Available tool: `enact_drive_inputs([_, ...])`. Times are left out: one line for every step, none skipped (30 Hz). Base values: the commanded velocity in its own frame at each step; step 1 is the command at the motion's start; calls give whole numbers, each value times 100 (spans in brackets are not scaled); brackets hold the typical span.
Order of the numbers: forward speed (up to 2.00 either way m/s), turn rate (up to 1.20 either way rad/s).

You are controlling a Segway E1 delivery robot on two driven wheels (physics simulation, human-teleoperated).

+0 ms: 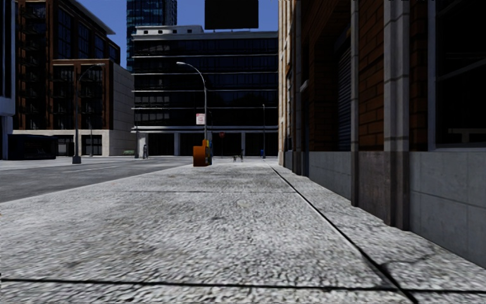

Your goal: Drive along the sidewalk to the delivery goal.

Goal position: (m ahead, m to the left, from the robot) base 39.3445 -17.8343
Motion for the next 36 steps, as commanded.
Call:
enact_drive_inputs([200, 0])
enact_drive_inputs([200, 0])
enact_drive_inputs([200, 0])
enact_drive_inputs([200, 0])
enact_drive_inputs([200, 0])
enact_drive_inputs([200, 0])
enact_drive_inputs([200, 0])
enact_drive_inputs([200, 0])
enact_drive_inputs([200, 0])
enact_drive_inputs([200, 0])
enact_drive_inputs([200, 0])
enact_drive_inputs([200, 0])
enact_drive_inputs([200, 0])
enact_drive_inputs([200, 0])
enact_drive_inputs([200, 0])
enact_drive_inputs([200, 0])
enact_drive_inputs([200, 0])
enact_drive_inputs([200, 0])
enact_drive_inputs([200, 0])
enact_drive_inputs([200, 0])
enact_drive_inputs([200, 0])
enact_drive_inputs([200, 0])
enact_drive_inputs([200, 0])
enact_drive_inputs([200, 0])
enact_drive_inputs([200, 0])
enact_drive_inputs([200, 0])
enact_drive_inputs([200, 0])
enact_drive_inputs([200, 0])
enact_drive_inputs([200, 0])
enact_drive_inputs([200, 0])
enact_drive_inputs([200, 0])
enact_drive_inputs([200, 0])
enact_drive_inputs([200, 0])
enact_drive_inputs([200, 0])
enact_drive_inputs([200, 0])
enact_drive_inputs([200, 0])
